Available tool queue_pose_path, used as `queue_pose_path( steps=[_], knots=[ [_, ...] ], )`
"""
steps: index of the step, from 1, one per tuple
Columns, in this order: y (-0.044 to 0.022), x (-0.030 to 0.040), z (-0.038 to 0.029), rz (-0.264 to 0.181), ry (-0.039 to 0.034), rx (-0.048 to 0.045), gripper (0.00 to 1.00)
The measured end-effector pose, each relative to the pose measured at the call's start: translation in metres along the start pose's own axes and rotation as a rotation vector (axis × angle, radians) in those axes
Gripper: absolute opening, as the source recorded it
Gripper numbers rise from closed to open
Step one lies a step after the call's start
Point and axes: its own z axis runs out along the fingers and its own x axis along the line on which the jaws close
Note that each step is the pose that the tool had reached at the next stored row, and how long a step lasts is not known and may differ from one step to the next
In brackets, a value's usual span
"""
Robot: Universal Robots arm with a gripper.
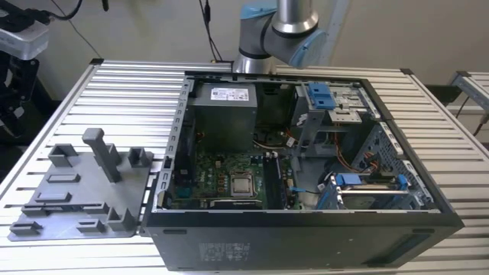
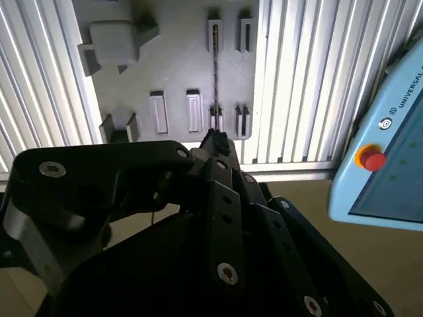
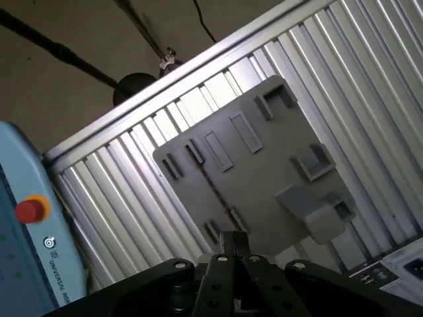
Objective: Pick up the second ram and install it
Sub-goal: 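Pick up the second ram and move it above second insertion slot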
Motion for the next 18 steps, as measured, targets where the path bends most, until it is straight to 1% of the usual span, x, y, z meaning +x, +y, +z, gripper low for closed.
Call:
queue_pose_path(
  steps=[18],
  knots=[
    [0.0009,-0.0005,-0.0001,-0.241,0.0136,0.0156,0.11]
  ],
)
